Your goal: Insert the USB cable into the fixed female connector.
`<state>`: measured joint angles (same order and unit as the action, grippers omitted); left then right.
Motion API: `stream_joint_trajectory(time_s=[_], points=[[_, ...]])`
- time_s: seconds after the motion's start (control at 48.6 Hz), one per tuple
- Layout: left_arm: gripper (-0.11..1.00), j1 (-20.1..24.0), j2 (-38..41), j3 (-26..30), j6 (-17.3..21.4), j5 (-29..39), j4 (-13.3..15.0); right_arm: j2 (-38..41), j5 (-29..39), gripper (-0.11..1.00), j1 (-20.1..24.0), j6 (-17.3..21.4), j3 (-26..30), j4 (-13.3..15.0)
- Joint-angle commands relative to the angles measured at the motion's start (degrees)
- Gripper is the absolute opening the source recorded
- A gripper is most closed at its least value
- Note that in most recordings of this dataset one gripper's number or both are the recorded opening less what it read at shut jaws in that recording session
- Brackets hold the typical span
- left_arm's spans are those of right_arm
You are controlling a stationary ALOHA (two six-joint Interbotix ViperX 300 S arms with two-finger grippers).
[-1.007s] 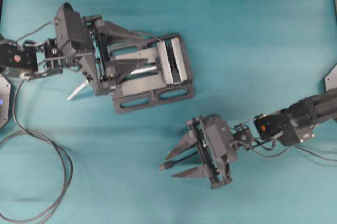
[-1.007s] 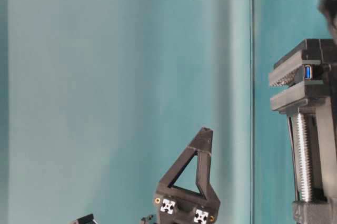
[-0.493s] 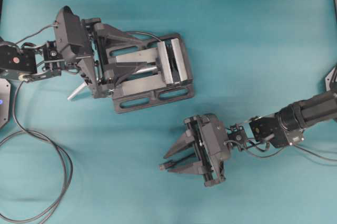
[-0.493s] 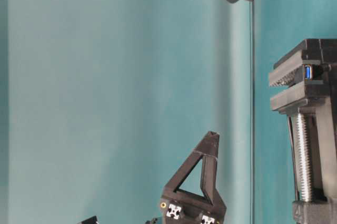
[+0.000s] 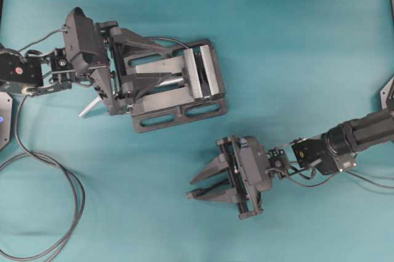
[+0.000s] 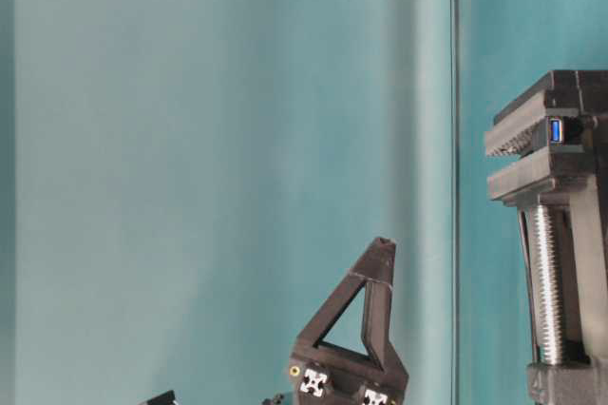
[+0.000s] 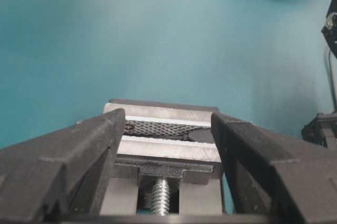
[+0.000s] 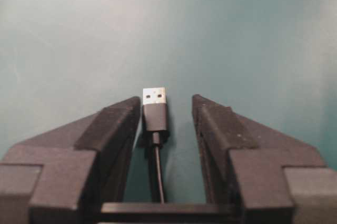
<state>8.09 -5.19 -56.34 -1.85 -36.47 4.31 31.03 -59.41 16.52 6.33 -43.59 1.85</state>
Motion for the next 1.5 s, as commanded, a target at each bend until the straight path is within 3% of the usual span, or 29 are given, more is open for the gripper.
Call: stream_joint_trajectory(time_s=[0.0, 0.411, 1.11, 1.48], points=[[0.84, -0.1, -1.0, 1.0, 0.7, -0.5, -0.3, -0.2, 2.5, 0.42, 1.2, 0.0, 0.7, 1.1], [0.84, -0.5, -0.8, 1.0, 0.8, -0.3, -0.3, -0.8, 7.5, 0.23, 2.2, -2.2, 0.8, 1.3], [0.84, -1.1, -0.8, 0.6, 0.7, -0.3, -0.3, -5.6, 11.3, 0.23, 3.0, -2.8, -2.3, 1.3], [0.84, -3.6, -1.3, 0.9, 0.0, 2.0, -0.3, -10.0, 11.3, 0.21, 0.6, -7.7, -2.7, 0.9]])
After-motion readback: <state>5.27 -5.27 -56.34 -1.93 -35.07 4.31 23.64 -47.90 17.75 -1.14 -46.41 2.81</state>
